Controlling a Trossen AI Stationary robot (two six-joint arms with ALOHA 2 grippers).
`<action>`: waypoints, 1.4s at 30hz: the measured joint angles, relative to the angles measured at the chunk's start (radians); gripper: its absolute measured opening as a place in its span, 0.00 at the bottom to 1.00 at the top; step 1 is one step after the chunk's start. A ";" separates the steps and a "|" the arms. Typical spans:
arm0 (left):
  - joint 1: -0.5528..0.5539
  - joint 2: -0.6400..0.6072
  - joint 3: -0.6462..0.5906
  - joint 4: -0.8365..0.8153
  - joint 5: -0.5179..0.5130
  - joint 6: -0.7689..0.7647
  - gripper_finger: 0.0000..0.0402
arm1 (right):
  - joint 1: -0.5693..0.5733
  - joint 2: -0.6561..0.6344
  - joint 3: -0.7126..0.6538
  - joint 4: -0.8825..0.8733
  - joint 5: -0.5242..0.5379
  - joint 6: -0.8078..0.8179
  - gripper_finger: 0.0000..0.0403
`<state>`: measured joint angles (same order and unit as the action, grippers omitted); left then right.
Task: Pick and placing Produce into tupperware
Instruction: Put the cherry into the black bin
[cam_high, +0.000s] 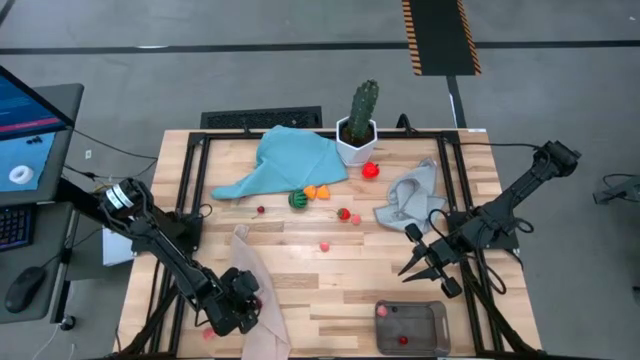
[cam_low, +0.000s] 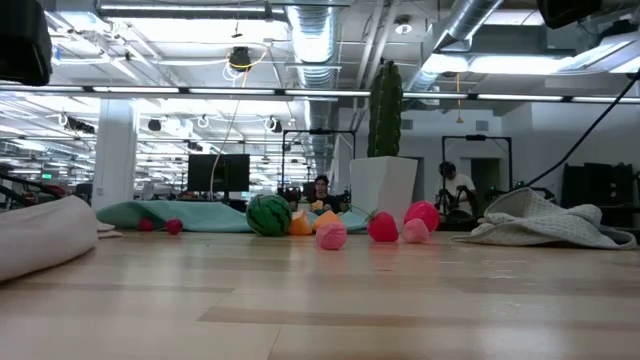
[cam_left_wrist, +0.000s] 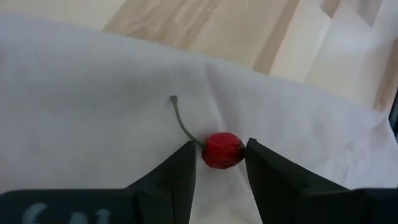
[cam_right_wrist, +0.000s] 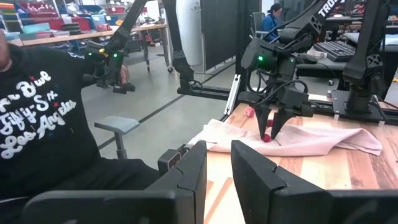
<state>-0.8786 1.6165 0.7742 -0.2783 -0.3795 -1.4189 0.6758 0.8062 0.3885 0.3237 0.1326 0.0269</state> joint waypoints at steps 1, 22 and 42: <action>0.002 0.000 0.000 0.000 0.000 0.000 0.32 | 0.000 0.000 0.000 0.000 0.000 0.000 0.24; 0.003 0.006 -0.026 0.006 -0.012 0.003 0.17 | 0.000 0.000 0.000 -0.001 0.000 0.000 0.24; 0.011 0.005 0.020 0.008 -0.104 0.103 0.13 | 0.000 0.112 0.000 0.181 0.000 0.052 0.24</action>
<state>-0.8677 1.6218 0.7937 -0.2703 -0.4832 -1.3158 0.6758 0.9182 0.3889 0.5047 0.1322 0.0792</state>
